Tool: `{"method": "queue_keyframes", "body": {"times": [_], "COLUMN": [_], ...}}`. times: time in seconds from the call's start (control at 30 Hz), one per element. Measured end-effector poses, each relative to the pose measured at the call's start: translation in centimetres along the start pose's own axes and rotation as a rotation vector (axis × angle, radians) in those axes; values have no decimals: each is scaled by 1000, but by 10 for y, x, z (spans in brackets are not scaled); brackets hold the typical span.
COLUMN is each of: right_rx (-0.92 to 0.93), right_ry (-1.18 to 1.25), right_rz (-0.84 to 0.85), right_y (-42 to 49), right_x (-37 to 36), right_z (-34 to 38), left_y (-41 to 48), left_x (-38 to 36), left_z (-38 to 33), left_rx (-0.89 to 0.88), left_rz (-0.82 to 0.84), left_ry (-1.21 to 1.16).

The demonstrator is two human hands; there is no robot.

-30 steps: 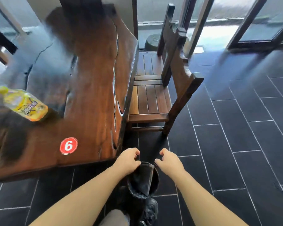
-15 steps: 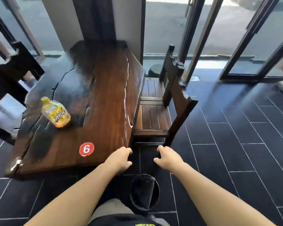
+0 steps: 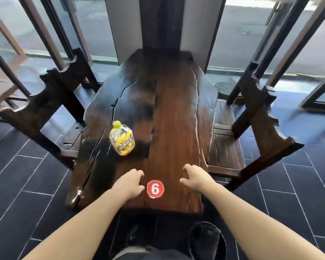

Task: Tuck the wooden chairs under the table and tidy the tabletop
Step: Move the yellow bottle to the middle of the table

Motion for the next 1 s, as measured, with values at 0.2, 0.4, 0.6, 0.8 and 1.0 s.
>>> {"method": "queue_keyframes", "body": {"times": [0.2, 0.4, 0.6, 0.8, 1.0], "right_rx": [37, 64, 10, 43, 90], "right_ry": [98, 255, 502, 581, 621], "right_rz": [0, -38, -70, -64, 37], "right_y": [47, 80, 117, 145, 162], "right_x": [-5, -3, 4, 6, -8], "right_z": [104, 179, 209, 227, 242], "left_y": [17, 32, 61, 83, 91], "left_x": [46, 76, 94, 97, 90], "left_z": [99, 170, 195, 189, 191], "left_rx": [5, 35, 118, 92, 58], "left_rz": [-17, -118, -269, -375, -395], "left_ry": [-64, -133, -384, -498, -529]}}
Point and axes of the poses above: each hand's wrist, its own y-axis towards the middle knuckle, its own x-axis out of the back of the hand, z = x × y, the point moved 8 cm from there along y, towards the middle knuckle, and after that the axes turned 12 degrees about -x, right-handed, at the moved point
